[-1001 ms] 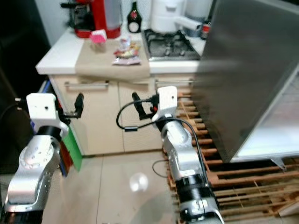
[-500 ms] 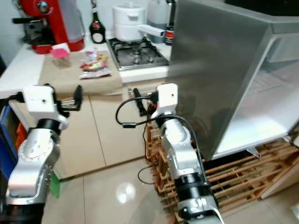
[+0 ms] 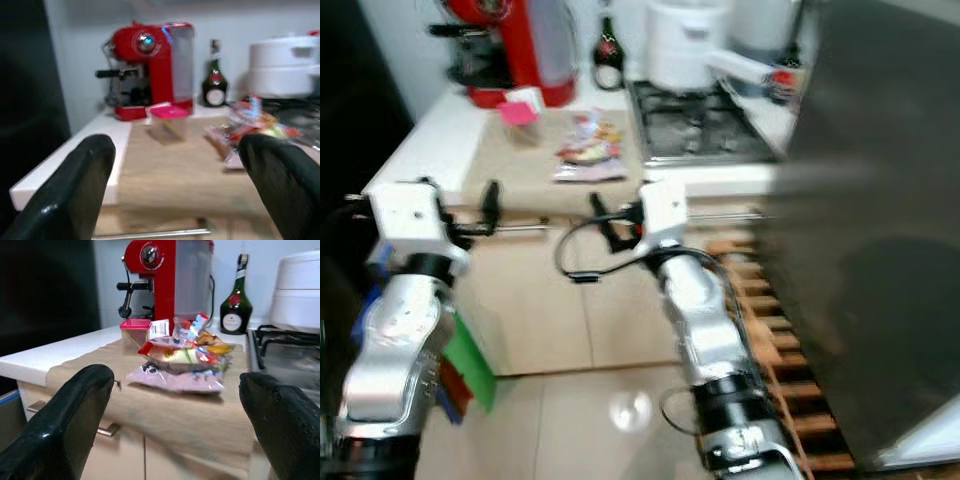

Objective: Restocking fridge

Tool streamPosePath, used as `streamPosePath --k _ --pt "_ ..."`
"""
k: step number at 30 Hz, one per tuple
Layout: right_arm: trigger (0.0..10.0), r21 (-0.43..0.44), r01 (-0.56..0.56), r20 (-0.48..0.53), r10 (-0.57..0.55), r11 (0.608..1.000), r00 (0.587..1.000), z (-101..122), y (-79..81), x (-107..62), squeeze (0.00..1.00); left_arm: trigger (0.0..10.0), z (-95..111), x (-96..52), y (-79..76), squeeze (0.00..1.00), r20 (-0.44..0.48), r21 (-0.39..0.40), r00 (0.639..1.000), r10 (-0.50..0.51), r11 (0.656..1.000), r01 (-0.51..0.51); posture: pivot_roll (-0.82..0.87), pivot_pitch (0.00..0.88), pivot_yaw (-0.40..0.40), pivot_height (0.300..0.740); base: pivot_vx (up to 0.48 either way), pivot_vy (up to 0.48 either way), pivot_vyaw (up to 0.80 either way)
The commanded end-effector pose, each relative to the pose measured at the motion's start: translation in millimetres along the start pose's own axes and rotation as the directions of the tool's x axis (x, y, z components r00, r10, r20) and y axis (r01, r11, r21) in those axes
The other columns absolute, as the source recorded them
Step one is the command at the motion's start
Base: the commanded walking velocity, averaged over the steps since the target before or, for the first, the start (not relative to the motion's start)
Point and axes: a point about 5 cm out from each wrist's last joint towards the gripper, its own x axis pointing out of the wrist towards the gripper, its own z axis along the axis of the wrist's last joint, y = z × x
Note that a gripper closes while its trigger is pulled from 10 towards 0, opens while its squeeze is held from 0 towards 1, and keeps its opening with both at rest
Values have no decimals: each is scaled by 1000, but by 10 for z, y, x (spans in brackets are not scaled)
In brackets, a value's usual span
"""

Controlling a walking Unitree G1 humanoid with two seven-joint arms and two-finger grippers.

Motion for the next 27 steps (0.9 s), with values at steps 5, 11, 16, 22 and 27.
streamPosePath --k 5,11,16,22,27 --pt "10000 -10 16 53 -15 1000 999 140 32 60 0 10000 69 38 32 0 29 6 1000 -10 1000 10 -56 0 27 740 451 0 0" --pt "10000 -69 97 150 -86 993 985 379 -58 81 0 10000 144 74 4 0 64 12 996 -57 998 57 -59 0 30 740 450 0 0" --pt "10000 -61 86 242 -68 994 968 673 -5 132 0 10000 176 75 -5 0 78 11 995 -68 998 67 -57 0 35 740 452 0 0" --pt "10000 -70 4 387 24 998 922 1152 174 162 0 10000 212 49 -15 0 104 -7 992 -78 997 79 -55 0 36 740 451 0 0" --pt "10000 -42 -72 409 83 997 909 1291 283 199 0 10000 211 40 -11 0 91 -51 993 -71 996 76 -52 0 33 740 110 445 0"
